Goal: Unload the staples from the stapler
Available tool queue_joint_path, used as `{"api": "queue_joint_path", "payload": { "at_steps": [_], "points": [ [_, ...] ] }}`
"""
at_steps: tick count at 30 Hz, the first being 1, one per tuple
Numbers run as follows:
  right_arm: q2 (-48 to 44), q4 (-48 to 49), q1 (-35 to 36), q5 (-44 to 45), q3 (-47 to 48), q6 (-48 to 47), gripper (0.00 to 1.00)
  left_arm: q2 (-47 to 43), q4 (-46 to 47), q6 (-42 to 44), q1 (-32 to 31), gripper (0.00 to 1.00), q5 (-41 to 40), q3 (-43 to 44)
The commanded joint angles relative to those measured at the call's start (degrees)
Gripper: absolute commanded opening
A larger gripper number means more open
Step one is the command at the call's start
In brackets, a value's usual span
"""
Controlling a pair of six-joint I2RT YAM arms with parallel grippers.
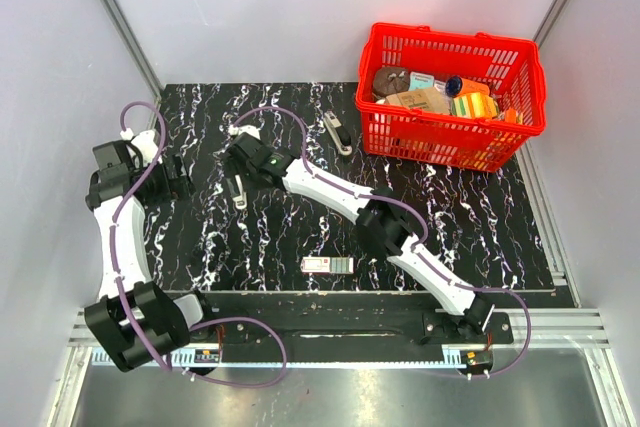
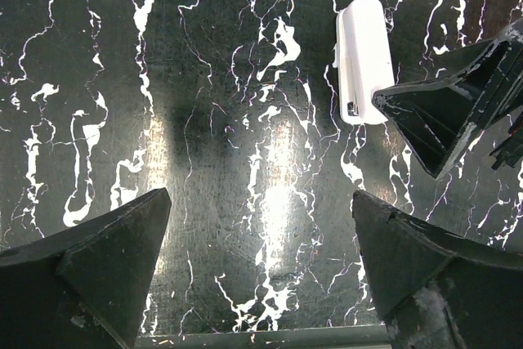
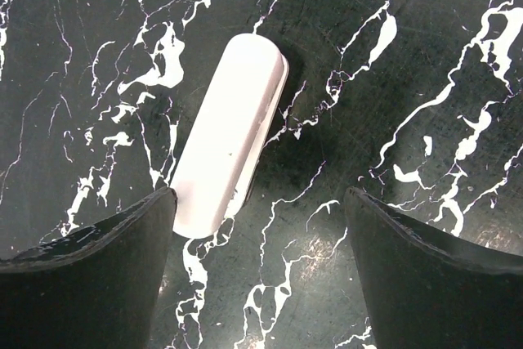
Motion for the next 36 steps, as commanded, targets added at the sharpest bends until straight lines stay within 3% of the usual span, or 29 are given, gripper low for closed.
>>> {"api": "queue_joint_path", "payload": {
  "at_steps": [1,13,18,25,30,36],
  "points": [
    [-0.75,-0.01,0.42,-1.21,0.38,1.19,0.89,-2.56,1.34,0.21,0.29,0.99,1.42,-0.01],
    [1.18,3.07,1.21,-3.06,2.14,2.69,0.87,-1.51,1.60,-0.05,0.29,0.99,0.28,-0.81],
    [1.79,4.13,1.39,-3.76,2.49,3.22,0.80,-0.98,1.60,-0.23,0.29,0.99,0.01,-0.28],
    [2.67,4.39,2.27,-3.24,3.89,3.22,0.78,-1.33,1.60,0.21,0.29,0.99,-0.17,-0.72],
    [3.91,3.34,2.27,-2.89,4.25,3.39,0.66,-1.60,1.87,1.00,0.21,0.99,-0.17,-1.42],
    [1.10,4.39,2.27,-1.57,0.39,3.04,0.36,-1.51,4.24,1.96,0.29,0.99,2.29,-3.88]
  ]
}}
